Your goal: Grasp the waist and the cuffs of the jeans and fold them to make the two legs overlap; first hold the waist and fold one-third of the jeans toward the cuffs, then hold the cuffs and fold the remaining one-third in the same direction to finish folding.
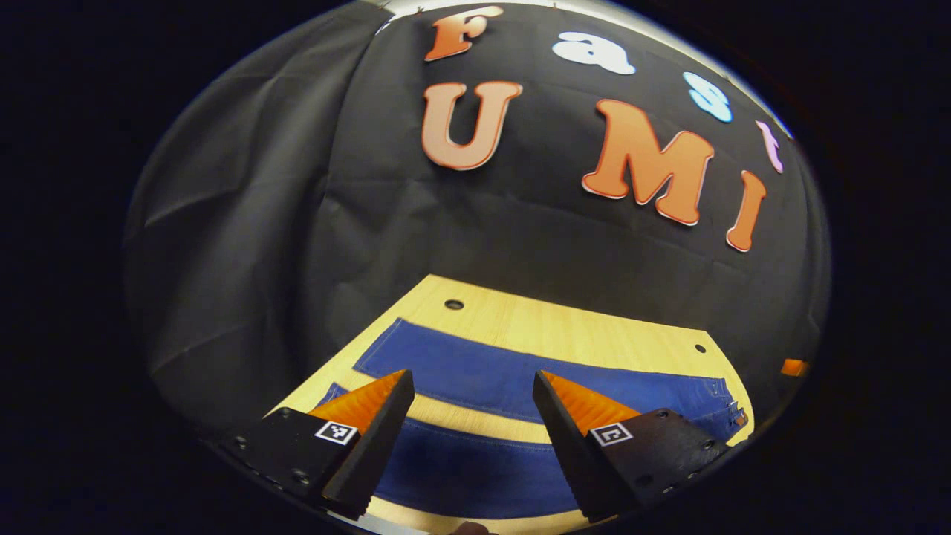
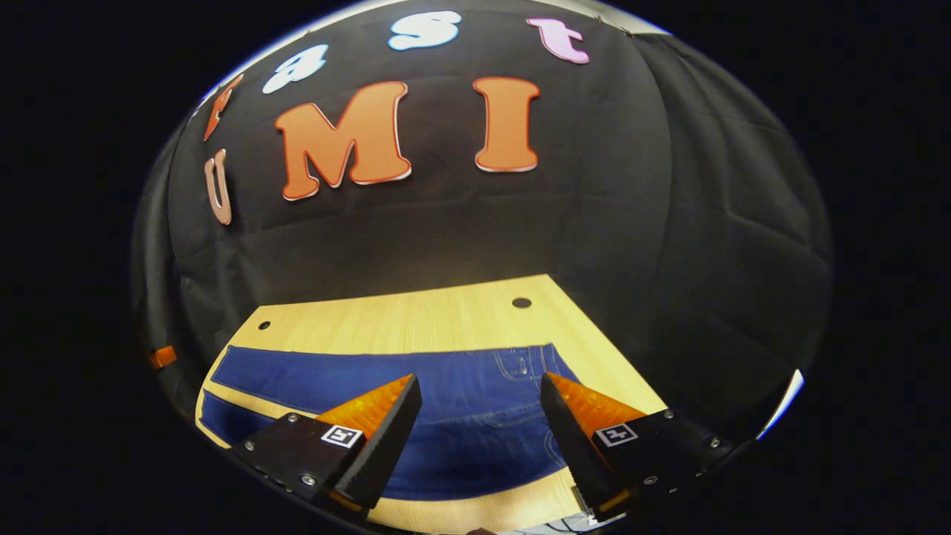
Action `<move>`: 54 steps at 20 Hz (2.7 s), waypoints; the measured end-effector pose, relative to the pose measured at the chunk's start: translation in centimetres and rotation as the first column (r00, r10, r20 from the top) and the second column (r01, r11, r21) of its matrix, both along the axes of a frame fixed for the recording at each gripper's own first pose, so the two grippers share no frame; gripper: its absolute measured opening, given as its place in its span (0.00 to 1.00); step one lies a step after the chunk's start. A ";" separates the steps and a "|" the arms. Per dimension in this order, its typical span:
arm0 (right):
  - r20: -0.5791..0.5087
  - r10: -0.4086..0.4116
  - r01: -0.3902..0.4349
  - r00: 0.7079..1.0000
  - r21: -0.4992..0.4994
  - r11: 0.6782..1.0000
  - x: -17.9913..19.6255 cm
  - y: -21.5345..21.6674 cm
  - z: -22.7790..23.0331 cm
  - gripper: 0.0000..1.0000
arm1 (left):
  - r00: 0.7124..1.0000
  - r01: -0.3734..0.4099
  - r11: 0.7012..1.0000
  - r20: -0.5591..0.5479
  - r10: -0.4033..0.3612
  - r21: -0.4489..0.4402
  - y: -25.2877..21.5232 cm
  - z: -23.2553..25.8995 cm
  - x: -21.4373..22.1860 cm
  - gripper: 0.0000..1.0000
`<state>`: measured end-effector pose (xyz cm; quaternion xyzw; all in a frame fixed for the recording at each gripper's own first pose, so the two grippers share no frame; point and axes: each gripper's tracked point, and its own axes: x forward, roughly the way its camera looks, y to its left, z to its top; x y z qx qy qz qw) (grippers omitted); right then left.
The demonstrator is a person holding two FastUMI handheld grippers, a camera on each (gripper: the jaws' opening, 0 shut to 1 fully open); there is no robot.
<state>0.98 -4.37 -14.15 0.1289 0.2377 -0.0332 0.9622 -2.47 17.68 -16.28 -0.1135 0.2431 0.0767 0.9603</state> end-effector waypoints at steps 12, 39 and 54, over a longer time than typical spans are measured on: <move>-0.373 -0.056 0.179 0.926 0.302 0.936 -1.2 -1.4 -11.8 0.98 | 0.908 -0.310 0.907 -0.371 0.194 -0.285 9.8 -12.7 -6.8 0.98; -0.628 -0.170 0.492 0.759 0.384 0.781 -3.4 -4.8 -19.9 0.98 | 0.848 -0.503 0.626 -0.479 0.225 -0.596 16.0 -22.1 -5.1 0.52; -0.627 -0.133 0.566 0.767 0.564 0.601 0.3 -5.4 -23.0 0.09 | 0.913 -0.372 0.750 -0.360 0.190 -0.547 14.5 -16.1 -0.7 0.02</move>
